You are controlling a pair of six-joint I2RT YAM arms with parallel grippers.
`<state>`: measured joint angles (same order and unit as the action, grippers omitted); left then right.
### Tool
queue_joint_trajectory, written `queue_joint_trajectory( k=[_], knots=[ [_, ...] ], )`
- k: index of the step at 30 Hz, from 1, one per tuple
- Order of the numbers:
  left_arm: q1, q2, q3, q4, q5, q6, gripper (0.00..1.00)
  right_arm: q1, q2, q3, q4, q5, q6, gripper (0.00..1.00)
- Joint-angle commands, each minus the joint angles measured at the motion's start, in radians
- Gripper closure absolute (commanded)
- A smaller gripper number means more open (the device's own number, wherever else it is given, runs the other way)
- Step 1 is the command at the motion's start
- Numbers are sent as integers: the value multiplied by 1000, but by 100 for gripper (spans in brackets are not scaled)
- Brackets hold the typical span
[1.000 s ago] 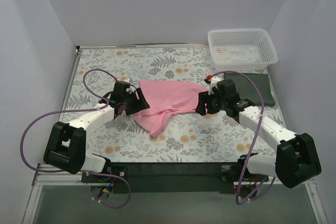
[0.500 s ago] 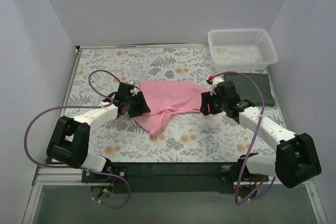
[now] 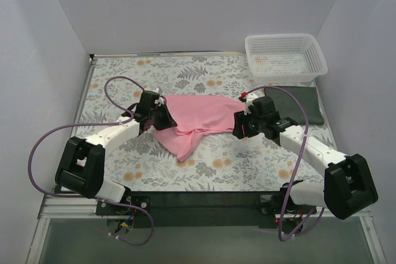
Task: Fold and stack the t-shirts
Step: Move the tshirt to the center of the board
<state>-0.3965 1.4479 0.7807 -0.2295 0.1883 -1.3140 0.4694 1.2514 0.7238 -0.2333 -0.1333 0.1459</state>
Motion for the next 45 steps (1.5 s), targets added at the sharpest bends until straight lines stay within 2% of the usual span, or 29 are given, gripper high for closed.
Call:
queue_joint_trajectory(
  k=[1,3,4,5,11,14,18,19,23,26,30,32,35,40,45],
  knots=[
    [-11,-5,173,38,20,32,100,9,-55,32,40,-17,-2,48],
    [-27,53,309,33,36,33,100,9,-113,20,80,6,12,48],
    [-34,78,310,32,46,33,100,11,-138,10,94,17,15,48],
    [-60,100,412,30,63,30,100,11,-188,-3,103,27,17,48],
    [-201,313,782,29,111,35,100,12,-397,-72,169,179,24,44],
    [-214,359,868,19,123,25,100,12,-454,-98,175,198,23,44],
    [-214,344,971,-1,-10,94,100,12,-481,-112,169,150,8,43],
    [-212,336,985,-5,-30,108,100,12,-460,-110,166,141,-12,43],
    [-205,302,1003,-8,-93,154,100,12,-354,-87,163,-113,-35,45],
    [-203,289,971,-10,-128,163,100,32,-236,-51,178,-216,-14,47],
    [-199,281,927,-4,-161,148,100,121,-100,-24,222,-212,84,46],
    [-193,278,908,1,-176,145,100,153,-26,-24,322,-219,136,39],
    [-183,278,899,-1,-213,145,100,221,86,11,382,-204,228,29],
    [-151,259,876,-1,-227,157,100,288,204,74,376,-119,253,30],
    [-110,195,818,-2,-230,168,100,279,128,71,235,225,94,35]
  ],
)
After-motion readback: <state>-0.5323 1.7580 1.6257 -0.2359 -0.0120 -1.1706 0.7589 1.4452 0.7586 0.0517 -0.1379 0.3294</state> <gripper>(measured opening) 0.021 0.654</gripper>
